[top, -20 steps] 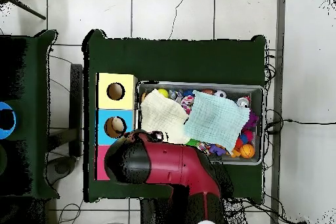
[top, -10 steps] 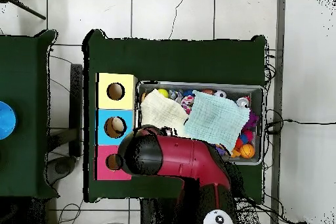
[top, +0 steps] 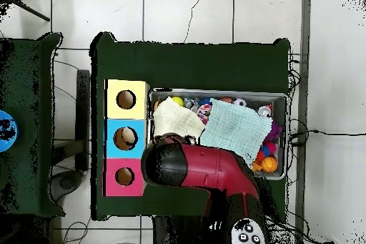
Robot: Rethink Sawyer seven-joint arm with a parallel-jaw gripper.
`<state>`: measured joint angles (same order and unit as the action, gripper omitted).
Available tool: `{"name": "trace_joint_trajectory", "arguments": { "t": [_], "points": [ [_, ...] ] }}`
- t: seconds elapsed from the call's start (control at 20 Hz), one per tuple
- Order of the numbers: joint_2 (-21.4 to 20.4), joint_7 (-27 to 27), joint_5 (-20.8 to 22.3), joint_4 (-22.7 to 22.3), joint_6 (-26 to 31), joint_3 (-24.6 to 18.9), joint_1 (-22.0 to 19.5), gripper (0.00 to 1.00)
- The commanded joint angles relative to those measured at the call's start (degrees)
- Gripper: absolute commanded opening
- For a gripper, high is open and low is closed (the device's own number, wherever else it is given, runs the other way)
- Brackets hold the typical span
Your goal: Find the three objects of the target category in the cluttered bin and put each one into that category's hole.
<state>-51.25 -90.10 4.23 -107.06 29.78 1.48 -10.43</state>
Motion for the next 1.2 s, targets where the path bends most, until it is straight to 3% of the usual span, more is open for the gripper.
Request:
{"name": "trace_joint_trajectory", "arguments": {
  "t": [0.05,0.35,0.65,1.2],
  "points": [
    [4.48,-5.62,1.51,6.95,-4.15,-2.96,-1.26,1.00],
    [6.57,-5.95,0.80,8.79,-6.73,-3.84,-1.78,1.00],
    [8.43,-5.47,0.75,12.81,-3.54,-3.13,-1.16,1.00],
    [15.46,-3.68,0.80,19.84,0.14,-3.78,-2.49,1.00]
  ]
}}
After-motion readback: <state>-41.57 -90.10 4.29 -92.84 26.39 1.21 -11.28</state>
